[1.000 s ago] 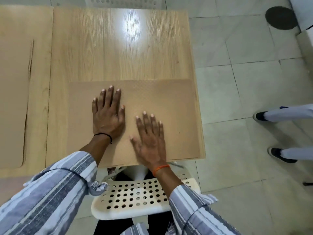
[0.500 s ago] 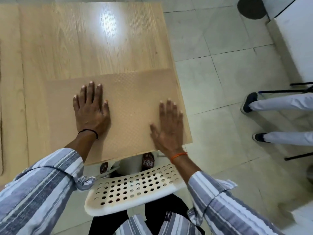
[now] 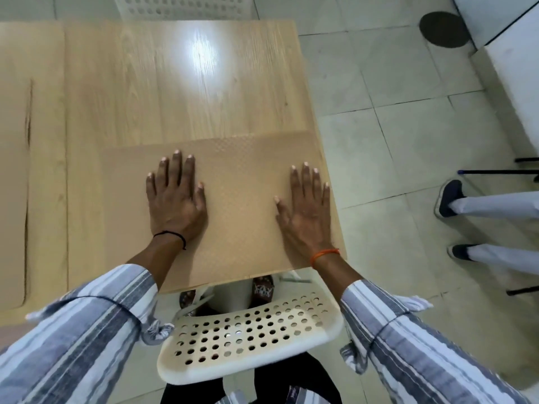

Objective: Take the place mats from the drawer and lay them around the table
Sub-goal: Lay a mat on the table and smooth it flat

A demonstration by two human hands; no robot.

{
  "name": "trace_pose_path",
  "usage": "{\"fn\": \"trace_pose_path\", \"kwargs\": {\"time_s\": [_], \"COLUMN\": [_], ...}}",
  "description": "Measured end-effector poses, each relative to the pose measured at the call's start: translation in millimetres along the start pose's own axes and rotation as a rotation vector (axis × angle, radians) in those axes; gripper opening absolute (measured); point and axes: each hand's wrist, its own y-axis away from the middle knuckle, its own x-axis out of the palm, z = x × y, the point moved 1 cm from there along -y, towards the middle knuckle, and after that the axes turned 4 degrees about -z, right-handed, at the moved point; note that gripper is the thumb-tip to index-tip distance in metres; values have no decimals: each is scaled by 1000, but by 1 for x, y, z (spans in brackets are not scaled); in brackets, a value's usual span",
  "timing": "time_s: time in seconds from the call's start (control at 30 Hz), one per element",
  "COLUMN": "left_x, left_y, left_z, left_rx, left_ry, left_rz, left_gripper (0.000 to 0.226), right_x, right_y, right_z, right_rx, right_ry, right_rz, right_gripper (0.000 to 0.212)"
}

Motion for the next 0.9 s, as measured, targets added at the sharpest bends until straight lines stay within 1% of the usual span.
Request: {"fn": "trace_pose_path", "kwargs": {"time_s": [0.1, 0.13, 0.2, 0.3, 0.37, 0.4, 0.47, 0.53, 0.6, 0.67, 0.77, 0.9], "left_x": [-1, -1, -4, -16, -18, -17, -12, -5, -4, -5, -9, -15], "left_y": [0, 0, -5, -24, -36, -41, -45, -46, -47, -46, -39, -33], "left_z": [-1, 0, 4, 17, 19, 14, -2, -10, 1, 23, 58, 81], "left_rx": [-6, -7, 10, -38, -113, -110, 13, 148, 192, 148, -13, -142], "left_ry": [0, -2, 13, 148, 174, 166, 145, 102, 57, 15, 2, 3], "left_rz": [-1, 2, 2, -22, -24, -8, 59, 98, 91, 65, 25, -2], "left_gripper": [62, 63, 62, 62, 62, 64, 67, 65, 62, 60, 62, 64], "right_x": [17, 24, 37, 46, 45, 45, 46, 46, 45, 43, 43, 43], "right_y": [-27, -31, -33, -36, -35, -34, -35, -35, -37, -37, -36, -35], "right_z": [64, 87, 113, 118, 117, 118, 119, 118, 117, 117, 117, 114], "right_rx": [-149, -170, -153, -117, -120, -122, -116, -107, -99, -100, -103, -115], "right_ry": [-92, -117, -103, -62, -39, -38, -57, -77, -85, -91, -109, -84], "right_rz": [13, 19, 3, -24, -39, -42, -41, -38, -32, -30, -18, 1], "right_gripper": [65, 63, 59, 59, 60, 61, 62, 62, 62, 63, 63, 63]}}
